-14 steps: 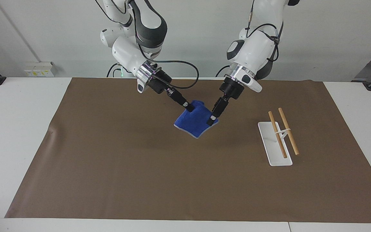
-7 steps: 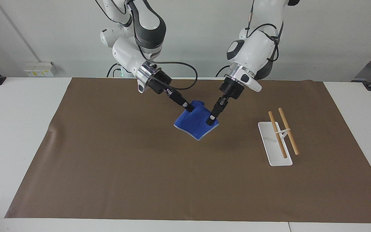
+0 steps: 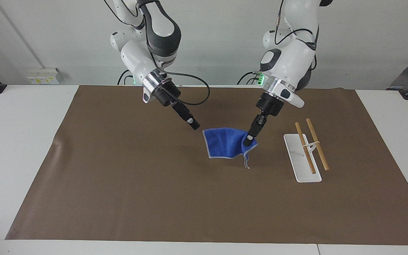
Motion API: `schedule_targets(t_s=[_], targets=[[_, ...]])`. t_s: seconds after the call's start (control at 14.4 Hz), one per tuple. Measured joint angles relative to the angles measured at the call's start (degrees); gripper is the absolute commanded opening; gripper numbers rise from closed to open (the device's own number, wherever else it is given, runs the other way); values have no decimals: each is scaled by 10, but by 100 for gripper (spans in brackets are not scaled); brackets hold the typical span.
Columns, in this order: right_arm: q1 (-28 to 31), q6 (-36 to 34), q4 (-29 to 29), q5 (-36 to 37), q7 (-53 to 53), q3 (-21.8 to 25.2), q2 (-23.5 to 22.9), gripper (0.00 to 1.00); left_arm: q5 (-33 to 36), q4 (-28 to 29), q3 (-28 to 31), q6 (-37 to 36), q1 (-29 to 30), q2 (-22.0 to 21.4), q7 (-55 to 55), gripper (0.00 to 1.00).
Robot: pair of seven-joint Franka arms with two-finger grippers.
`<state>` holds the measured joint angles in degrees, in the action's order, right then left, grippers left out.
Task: Right arm passes towel to left arm to hang
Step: 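Carry the towel over the sticks with the left gripper while the right gripper withdraws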
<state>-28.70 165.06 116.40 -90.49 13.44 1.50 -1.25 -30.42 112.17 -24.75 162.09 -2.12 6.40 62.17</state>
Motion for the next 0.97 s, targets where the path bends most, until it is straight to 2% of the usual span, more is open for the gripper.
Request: schedule_targets(t_s=[0.21, 0.35, 0.62, 0.76, 0.97], targets=[[27, 9, 10, 24, -112, 1, 0, 100, 0, 5, 38, -9, 3, 0, -5, 0], [56, 7, 12, 87, -178, 1, -3, 100, 0, 12, 63, -10, 3, 0, -24, 0], [98, -12, 13, 278, -210, 1, -11, 100, 0, 38, 133, -13, 3, 0, -66, 0], [127, -53, 13, 382, -224, 2, -12, 100, 0, 41, 176, -31, 4, -2, -108, 0], [174, -123, 2, 523, -238, 3, -12, 100, 0, 41, 211, -50, 4, -5, -152, 0]])
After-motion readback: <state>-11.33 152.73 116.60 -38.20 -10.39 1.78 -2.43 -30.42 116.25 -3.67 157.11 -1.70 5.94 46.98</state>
